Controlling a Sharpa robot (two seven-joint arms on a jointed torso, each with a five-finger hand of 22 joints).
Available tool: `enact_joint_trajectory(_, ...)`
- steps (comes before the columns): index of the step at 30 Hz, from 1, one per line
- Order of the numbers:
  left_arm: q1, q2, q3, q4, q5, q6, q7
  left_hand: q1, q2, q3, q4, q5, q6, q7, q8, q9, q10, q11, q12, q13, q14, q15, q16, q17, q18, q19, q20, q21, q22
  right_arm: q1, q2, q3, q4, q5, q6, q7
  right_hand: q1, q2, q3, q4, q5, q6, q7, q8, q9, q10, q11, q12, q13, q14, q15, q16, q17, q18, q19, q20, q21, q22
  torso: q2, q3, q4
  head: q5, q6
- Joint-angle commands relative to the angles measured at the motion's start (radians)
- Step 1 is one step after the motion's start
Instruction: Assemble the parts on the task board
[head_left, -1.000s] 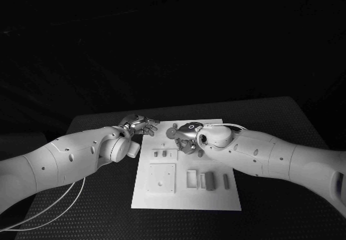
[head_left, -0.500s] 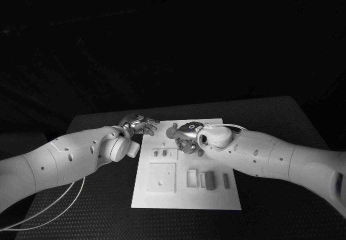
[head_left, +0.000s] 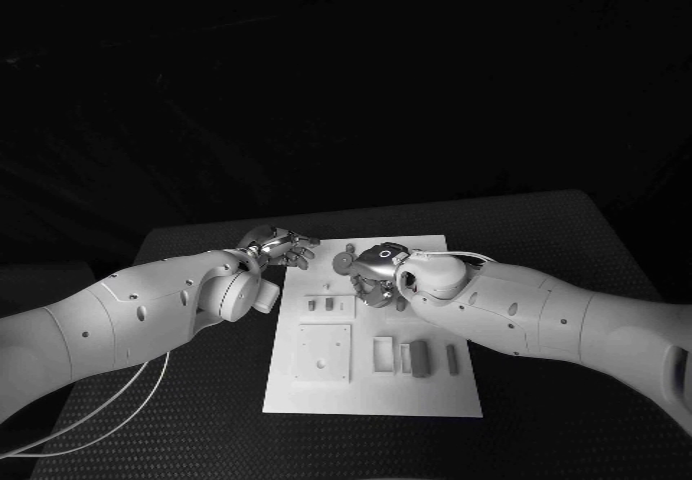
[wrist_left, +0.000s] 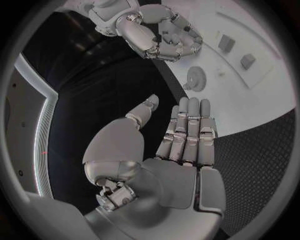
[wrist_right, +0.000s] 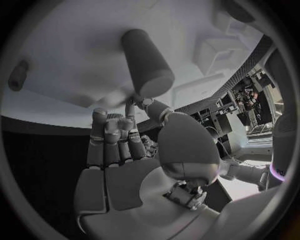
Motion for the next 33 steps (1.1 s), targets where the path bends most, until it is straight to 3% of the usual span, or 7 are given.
enact_joint_trajectory(1, 0.001, 0.001, 0.0, 0.003, -0.015, -0.005, 0.009, 0.009, -0.001, 0.0, -0.007, -0.002, -0.006, 0.003, 0.003, -0.002, -0.007, -0.001, -0.004, 0.001, 0.0, 0.002, -0.004, 0.001, 0.002, 0.003, 0.001, -0.001, -0.002, -0.02, -0.003, -0.014, 0.003, -0.052, 0.032, -0.025, -0.002, -0.02, -0.004, 0.007, -0.006, -0.002, 0.0, -0.001, 0.001, 0.006, 0.0, -0.001, -0.002, 0.006, -0.005, 0.015, -0.002, -0.009, 0.01, 0.001, -0.002, 0.005, 0.0, 0.0001, 0.0003, 0.002, -0.002)
enact_joint_trajectory(9, 0.001, 0.0, 0.0, 0.004, -0.02, -0.005, 0.01, 0.01, -0.001, 0.0, -0.007, -0.002, -0.009, 0.004, 0.002, -0.003, -0.008, -0.001, -0.004, 0.001, 0.0, 0.002, -0.004, 0.001, 0.002, 0.003, 0.001, -0.001, -0.002, -0.021, -0.011, -0.026, 0.016, -0.08, 0.036, -0.033, -0.003, -0.03, -0.003, 0.01, -0.006, -0.002, 0.0, -0.001, 0.003, 0.007, 0.0, -0.002, -0.003, 0.006, -0.006, 0.014, -0.003, -0.009, 0.011, 0.0, -0.003, 0.004, 0.001, -0.0006, 0.0001, 0.0, -0.002)
enact_joint_trajectory(14, 0.001, -0.001, 0.0, 0.004, -0.02, -0.006, 0.01, 0.01, -0.001, 0.0, -0.007, -0.002, -0.01, 0.004, 0.002, -0.003, -0.008, 0.0, -0.004, 0.001, 0.0, 0.002, -0.004, 0.002, 0.002, 0.003, 0.001, -0.001, -0.002, -0.021, -0.015, -0.03, 0.022, -0.08, 0.038, -0.032, 0.007, -0.025, 0.003, 0.008, -0.006, 0.006, -0.004, 0.004, 0.007, 0.009, -0.002, -0.002, -0.004, 0.008, -0.008, 0.014, -0.003, -0.009, 0.012, -0.002, -0.004, 0.004, 0.0, -0.0005, 0.0002, -0.002, -0.002)
enact_joint_trajectory(25, 0.001, 0.0, 0.0, 0.002, -0.02, -0.004, 0.009, 0.011, 0.0, 0.0, -0.006, -0.002, -0.011, 0.005, 0.002, -0.004, -0.008, 0.0, -0.004, 0.001, 0.001, 0.002, -0.004, 0.002, 0.002, 0.004, 0.001, -0.001, -0.002, -0.021, -0.026, -0.03, 0.04, -0.073, 0.002, -0.037, 0.006, 0.031, 0.005, 0.007, -0.006, 0.037, -0.018, 0.017, 0.022, 0.032, -0.016, -0.003, -0.011, 0.024, -0.014, 0.015, -0.007, -0.009, 0.023, -0.006, -0.001, 0.006, 0.0, -0.0008, 0.001, -0.005, 0.0)
enact_joint_trajectory(33, 0.001, -0.001, 0.0, 0.002, -0.02, -0.003, 0.008, 0.011, 0.0, 0.0, -0.006, -0.002, -0.011, 0.005, 0.002, -0.004, -0.008, 0.0, -0.004, 0.001, 0.001, 0.002, -0.004, 0.002, 0.002, 0.004, 0.001, -0.001, -0.002, -0.021, -0.038, -0.029, 0.053, -0.054, -0.03, -0.04, -0.013, 0.058, -0.001, 0.011, -0.007, 0.06, -0.031, 0.024, 0.032, 0.062, -0.029, -0.006, -0.018, 0.05, -0.024, 0.014, -0.012, -0.009, 0.042, -0.013, 0.003, 0.005, 0.001, -0.0003, 0.0004, -0.006, -0.002)
